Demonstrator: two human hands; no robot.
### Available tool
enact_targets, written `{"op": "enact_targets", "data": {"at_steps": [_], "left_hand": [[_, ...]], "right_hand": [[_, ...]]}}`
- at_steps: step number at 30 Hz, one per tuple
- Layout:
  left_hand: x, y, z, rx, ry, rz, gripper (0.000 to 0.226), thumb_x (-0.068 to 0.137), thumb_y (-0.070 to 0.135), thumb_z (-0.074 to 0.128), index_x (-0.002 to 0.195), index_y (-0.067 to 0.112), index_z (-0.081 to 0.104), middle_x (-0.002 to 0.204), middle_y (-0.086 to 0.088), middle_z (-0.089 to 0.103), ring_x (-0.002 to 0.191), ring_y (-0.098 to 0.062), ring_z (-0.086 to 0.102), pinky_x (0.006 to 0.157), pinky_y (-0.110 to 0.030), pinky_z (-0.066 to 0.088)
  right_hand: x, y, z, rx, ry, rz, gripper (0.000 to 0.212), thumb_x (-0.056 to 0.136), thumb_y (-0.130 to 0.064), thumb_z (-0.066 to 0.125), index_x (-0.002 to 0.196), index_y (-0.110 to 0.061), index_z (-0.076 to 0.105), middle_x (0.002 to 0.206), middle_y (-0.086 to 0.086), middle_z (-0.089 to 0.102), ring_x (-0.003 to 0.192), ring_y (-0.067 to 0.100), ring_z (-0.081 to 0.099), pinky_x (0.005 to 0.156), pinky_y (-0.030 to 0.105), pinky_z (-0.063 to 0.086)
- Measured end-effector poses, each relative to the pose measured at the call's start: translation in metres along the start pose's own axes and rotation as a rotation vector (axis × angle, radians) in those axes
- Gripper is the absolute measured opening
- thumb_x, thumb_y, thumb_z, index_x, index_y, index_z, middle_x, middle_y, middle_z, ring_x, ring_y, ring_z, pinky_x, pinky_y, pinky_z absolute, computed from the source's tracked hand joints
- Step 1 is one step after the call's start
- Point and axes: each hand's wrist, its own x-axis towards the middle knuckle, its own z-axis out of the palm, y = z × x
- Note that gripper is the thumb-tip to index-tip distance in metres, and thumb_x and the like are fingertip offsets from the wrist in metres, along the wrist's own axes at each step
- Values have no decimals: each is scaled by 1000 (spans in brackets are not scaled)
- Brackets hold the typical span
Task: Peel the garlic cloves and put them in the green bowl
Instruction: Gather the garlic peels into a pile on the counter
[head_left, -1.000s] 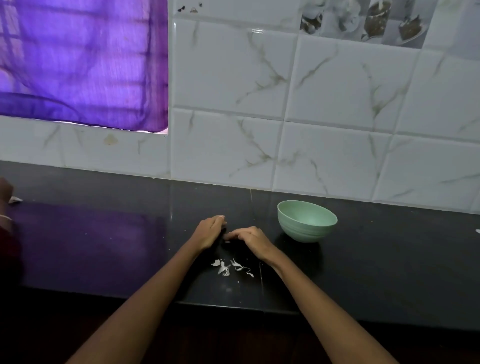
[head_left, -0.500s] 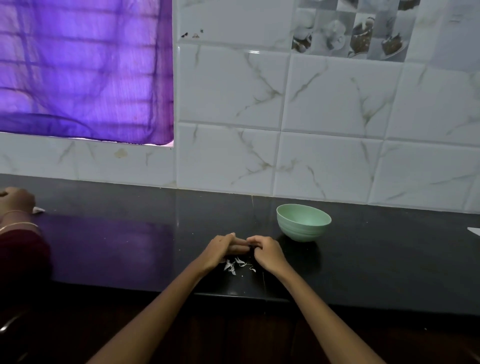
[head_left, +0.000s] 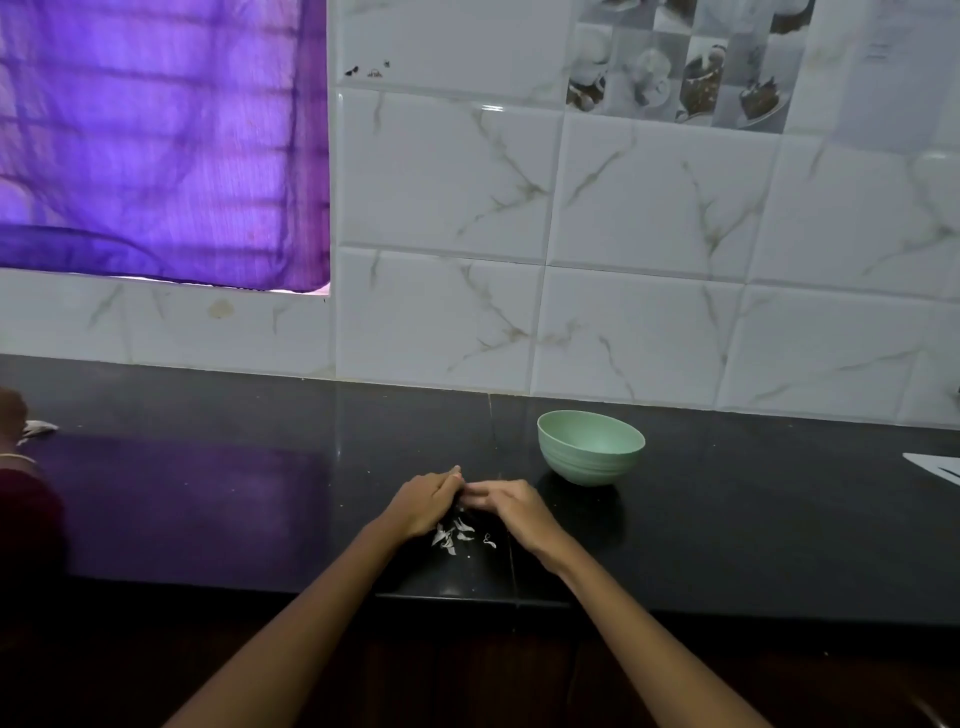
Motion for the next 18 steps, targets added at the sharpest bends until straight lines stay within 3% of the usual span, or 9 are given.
{"op": "enact_targets", "data": {"at_steps": [2,3,5,7,10,12,14,15,18], "left_hand": [[-6,-1,-1,-261,19,-2,44,101,29,28,121,7,61,115,-8,67,111,-20,59,87,-32,43],[-8,-1,-3,-435,20,-15,46,101,30,28,118,4,62,104,-8,71,105,-19,63,87,-33,46],[-10,0,-4,-727,96,-47,49,101,30,30,110,-5,63,85,-14,73,87,-23,69,82,-31,53],[-9,-1,-4,-863,195,-104,47,101,27,33,106,-9,61,80,-17,71,76,-26,69,72,-30,57],[-6,-4,-4,-739,240,-105,41,100,26,36,113,-3,61,105,-19,68,98,-25,64,89,-33,52],[-2,-4,-2,-369,126,-48,41,101,28,31,129,6,51,134,-14,53,125,-24,49,108,-36,34],[0,0,3,-30,-52,27,46,102,30,24,142,10,35,151,-6,32,140,-22,28,115,-36,14],[0,3,3,21,-97,50,46,103,31,22,143,12,33,152,-5,30,142,-22,25,115,-36,12],[-1,3,0,-136,-81,16,46,101,37,25,131,14,52,134,-5,55,129,-20,45,107,-33,30]], "right_hand": [[3,1,-5,182,140,18,35,90,-1,36,108,-6,65,108,15,69,108,21,63,95,25,48],[7,1,-7,143,182,37,34,91,-4,36,112,-6,63,112,13,68,111,19,61,93,22,46],[17,3,-9,-80,151,87,36,95,-14,38,126,-10,55,130,9,58,123,18,50,100,25,37],[24,1,-5,-385,28,120,42,96,-22,35,137,-17,44,144,4,44,134,21,38,108,31,29],[19,-1,-3,-492,-62,10,42,93,-15,36,131,-19,52,139,2,50,132,20,42,110,29,30],[5,0,-5,-284,-102,-71,35,91,-8,42,117,-14,64,123,4,63,119,14,55,107,28,37],[-8,2,-6,-32,-94,-99,26,89,-3,49,105,-7,69,107,9,70,103,13,64,98,26,47],[-10,2,-7,36,-29,-115,23,88,-2,51,101,-6,71,100,10,72,98,14,66,94,25,49],[-8,1,-11,-55,231,-113,19,89,-15,55,99,-10,71,97,4,72,93,11,66,84,20,48]]}}
